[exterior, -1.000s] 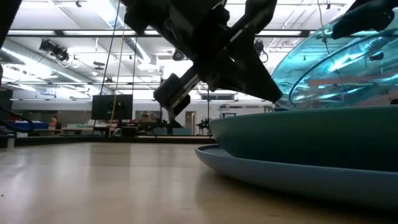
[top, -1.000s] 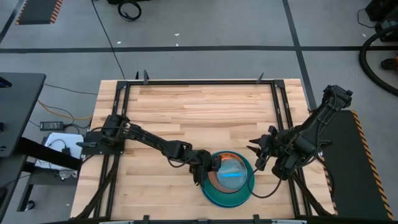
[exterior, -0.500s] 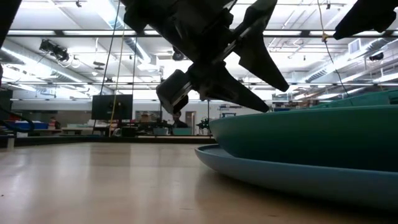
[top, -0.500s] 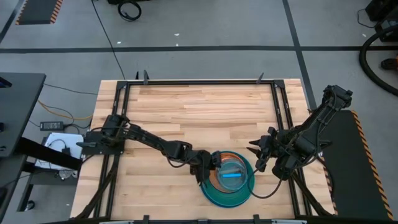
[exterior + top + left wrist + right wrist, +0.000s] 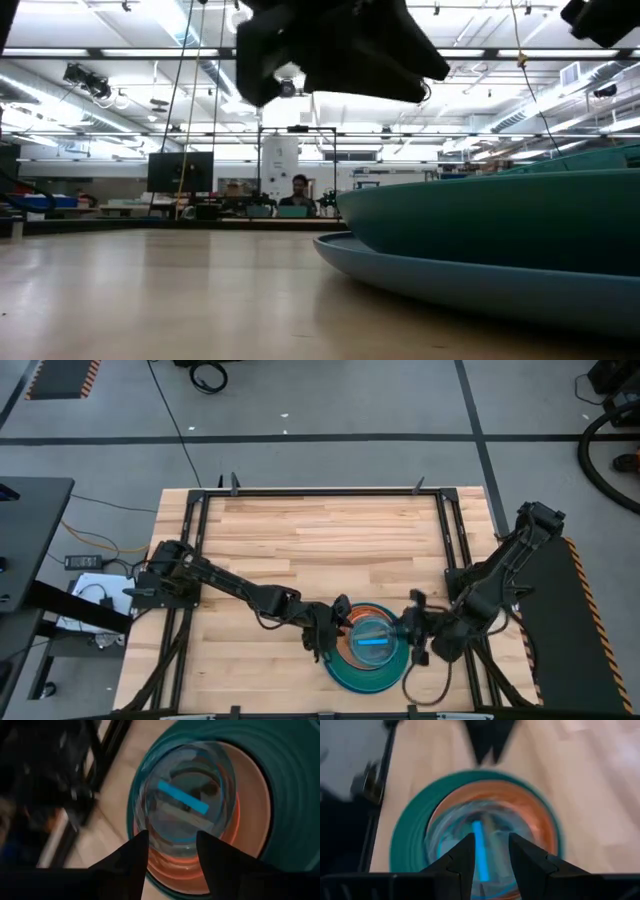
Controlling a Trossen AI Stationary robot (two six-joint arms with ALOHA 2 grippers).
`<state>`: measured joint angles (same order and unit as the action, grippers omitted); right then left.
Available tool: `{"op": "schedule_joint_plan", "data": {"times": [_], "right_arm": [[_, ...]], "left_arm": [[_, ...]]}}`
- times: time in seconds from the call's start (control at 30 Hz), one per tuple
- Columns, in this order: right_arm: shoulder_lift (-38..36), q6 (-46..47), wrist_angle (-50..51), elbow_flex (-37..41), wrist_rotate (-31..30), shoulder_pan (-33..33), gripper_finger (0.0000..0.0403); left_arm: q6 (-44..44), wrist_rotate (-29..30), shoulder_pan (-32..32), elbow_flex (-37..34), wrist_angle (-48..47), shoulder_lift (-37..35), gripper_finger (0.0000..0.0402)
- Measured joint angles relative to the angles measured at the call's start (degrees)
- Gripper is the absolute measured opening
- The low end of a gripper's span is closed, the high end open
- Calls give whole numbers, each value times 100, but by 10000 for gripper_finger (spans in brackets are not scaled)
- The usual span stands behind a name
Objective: Stack plastic plates
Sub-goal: Stack the transparent blue plate on the top of the transparent orange plate
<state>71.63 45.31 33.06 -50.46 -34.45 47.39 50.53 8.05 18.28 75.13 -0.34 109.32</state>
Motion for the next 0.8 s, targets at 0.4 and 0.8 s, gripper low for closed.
{"op": "schedule_joint_plan", "data": {"times": [0.4,0.8], "right_arm": [[1057,-1708,-638,0,1772,-26,128],[1698,-3112,-961,-2,1758,133,128]], "left_arm": [[-2503,156,218,-4,-820,-494,173],[-3992,203,476,-6,-1406,-638,173]]}}
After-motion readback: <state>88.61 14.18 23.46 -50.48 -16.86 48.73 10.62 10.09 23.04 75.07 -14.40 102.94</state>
